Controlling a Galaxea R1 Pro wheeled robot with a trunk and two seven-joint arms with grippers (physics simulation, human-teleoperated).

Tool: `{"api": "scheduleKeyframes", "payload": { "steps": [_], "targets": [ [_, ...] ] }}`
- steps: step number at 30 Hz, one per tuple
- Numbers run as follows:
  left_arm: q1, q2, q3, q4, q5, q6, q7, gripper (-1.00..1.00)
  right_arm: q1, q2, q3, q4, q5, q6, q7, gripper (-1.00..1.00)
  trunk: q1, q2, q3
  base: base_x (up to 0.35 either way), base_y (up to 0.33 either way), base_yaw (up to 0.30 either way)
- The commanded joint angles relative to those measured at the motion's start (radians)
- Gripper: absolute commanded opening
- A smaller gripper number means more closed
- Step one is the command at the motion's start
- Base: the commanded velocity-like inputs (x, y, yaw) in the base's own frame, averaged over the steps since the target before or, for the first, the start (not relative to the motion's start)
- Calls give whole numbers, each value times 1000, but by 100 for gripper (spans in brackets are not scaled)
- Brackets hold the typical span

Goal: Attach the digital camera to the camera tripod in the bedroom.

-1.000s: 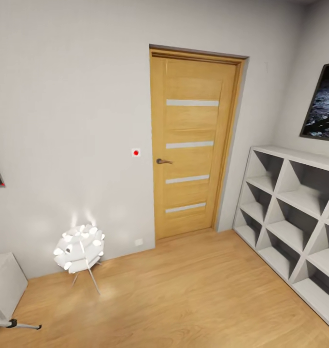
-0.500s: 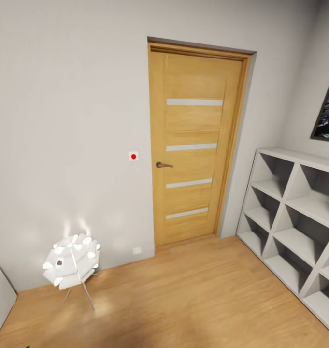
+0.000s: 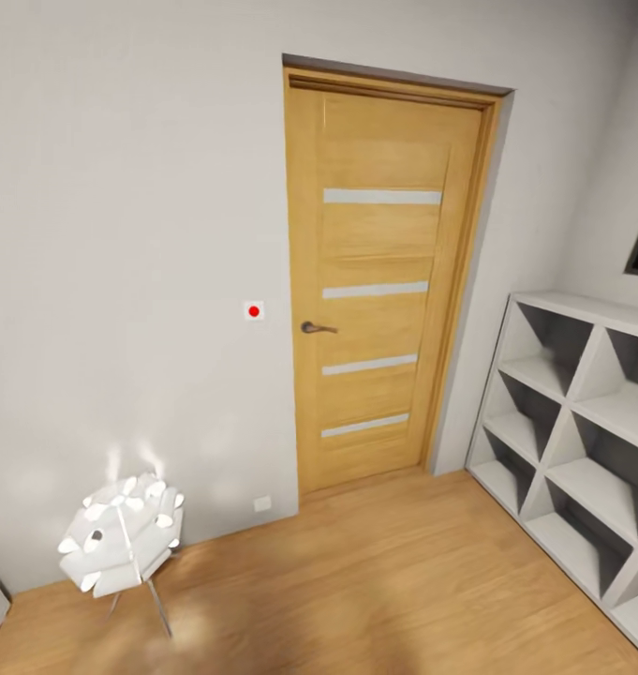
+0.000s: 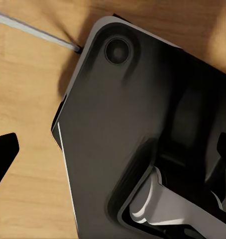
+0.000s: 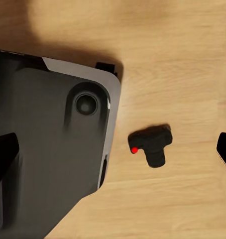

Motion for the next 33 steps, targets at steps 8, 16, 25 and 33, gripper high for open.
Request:
{"api": "scheduleKeyframes", "payload": {
  "steps": [8, 16, 25, 33],
  "targets": [
    [0, 0, 4, 1, 0, -3, 1, 100, -1, -1, -8, 2, 8, 0, 2, 100, 1, -1, 0, 268, 0, 0],
    [0, 0, 4, 1, 0, -4, 1, 100, -1, -1, -8, 2, 8, 0, 2, 100, 1, -1, 0, 251, 0, 0],
    [0, 0, 4, 1, 0, -4, 1, 100, -1, -2, -8, 2, 8, 0, 3, 100, 1, -1, 0, 159, 0, 0],
    [0, -1, 7, 1, 0, -4, 1, 100, -1, -1, -8, 2, 8, 0, 2, 100, 1, -1, 0, 12, -18, 0]
  ]
}}
